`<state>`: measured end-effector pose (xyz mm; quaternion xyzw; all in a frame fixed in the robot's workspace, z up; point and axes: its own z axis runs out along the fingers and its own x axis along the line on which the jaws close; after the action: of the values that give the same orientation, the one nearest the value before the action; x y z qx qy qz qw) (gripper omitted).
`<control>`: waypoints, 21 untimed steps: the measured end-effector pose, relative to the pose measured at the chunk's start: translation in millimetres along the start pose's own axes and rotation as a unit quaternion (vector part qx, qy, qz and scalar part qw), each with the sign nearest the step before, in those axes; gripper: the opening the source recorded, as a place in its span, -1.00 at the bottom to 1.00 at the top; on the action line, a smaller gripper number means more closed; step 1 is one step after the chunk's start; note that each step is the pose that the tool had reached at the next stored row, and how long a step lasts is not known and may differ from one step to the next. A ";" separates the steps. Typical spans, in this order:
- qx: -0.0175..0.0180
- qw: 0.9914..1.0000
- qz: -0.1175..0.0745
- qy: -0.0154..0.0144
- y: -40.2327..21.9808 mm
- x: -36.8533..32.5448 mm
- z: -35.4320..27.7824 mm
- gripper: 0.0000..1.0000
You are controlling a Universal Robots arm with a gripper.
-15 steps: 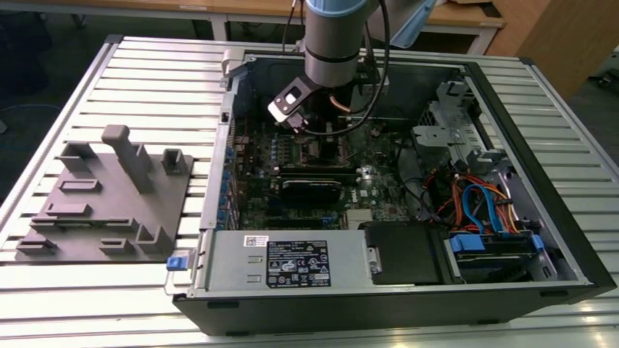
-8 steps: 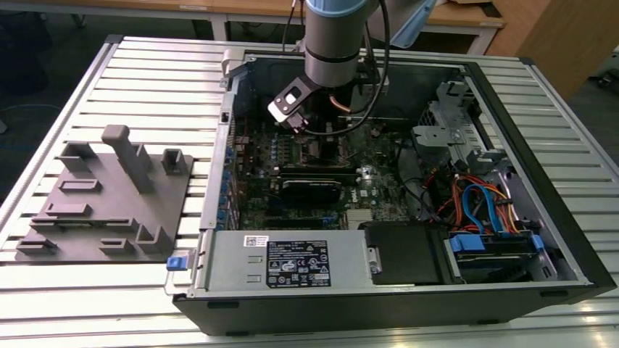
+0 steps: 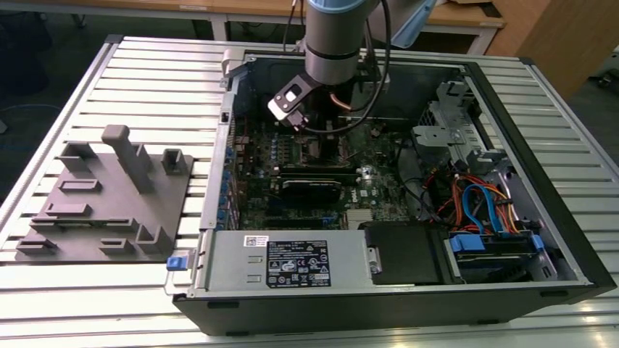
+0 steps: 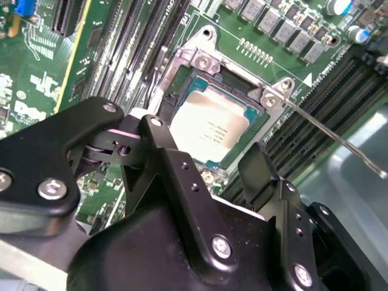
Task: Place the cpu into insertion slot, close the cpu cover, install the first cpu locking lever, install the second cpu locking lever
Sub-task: 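Place the cpu into insertion slot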
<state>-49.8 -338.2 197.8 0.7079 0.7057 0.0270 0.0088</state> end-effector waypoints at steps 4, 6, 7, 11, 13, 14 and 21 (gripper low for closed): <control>0.001 1.000 0.000 0.000 0.4 0.2 -6.8 0.38; 0.002 1.000 0.000 0.000 0.6 0.3 -10.7 0.38; 0.002 1.000 0.000 0.000 0.6 0.3 -12.4 0.38; 0.004 1.000 0.000 0.000 1.0 0.5 -18.7 0.38; 0.005 1.000 0.000 0.000 1.1 0.6 -21.7 0.38; 0.005 1.000 0.000 0.000 1.2 0.6 -22.8 0.38; 0.006 1.000 0.000 0.000 1.2 0.6 -23.7 0.10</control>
<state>-49.8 -338.2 221.5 0.7081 0.7058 0.0231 0.0048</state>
